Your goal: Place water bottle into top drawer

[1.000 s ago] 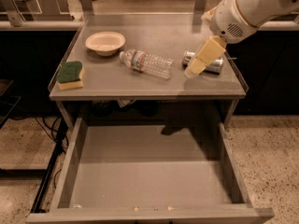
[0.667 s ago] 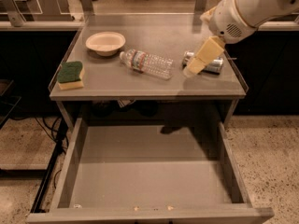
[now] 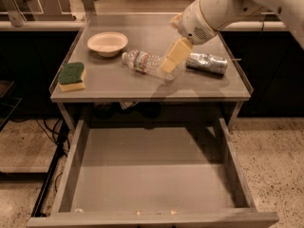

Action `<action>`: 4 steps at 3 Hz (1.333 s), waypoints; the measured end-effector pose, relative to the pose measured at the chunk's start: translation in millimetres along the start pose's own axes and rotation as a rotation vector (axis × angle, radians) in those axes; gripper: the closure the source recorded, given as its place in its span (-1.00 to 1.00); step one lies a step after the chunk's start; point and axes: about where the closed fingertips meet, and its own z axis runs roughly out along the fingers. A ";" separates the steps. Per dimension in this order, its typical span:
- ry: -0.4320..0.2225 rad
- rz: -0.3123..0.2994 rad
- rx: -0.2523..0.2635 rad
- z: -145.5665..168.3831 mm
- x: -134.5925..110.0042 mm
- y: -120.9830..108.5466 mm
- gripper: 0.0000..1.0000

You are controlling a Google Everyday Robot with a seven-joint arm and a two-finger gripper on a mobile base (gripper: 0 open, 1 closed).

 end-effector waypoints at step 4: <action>0.132 0.140 0.033 78.4 0.0 -1.4 -1.00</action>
Offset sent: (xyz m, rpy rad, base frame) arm 0.0339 0.0403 -0.0459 -0.0373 0.1357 -0.1633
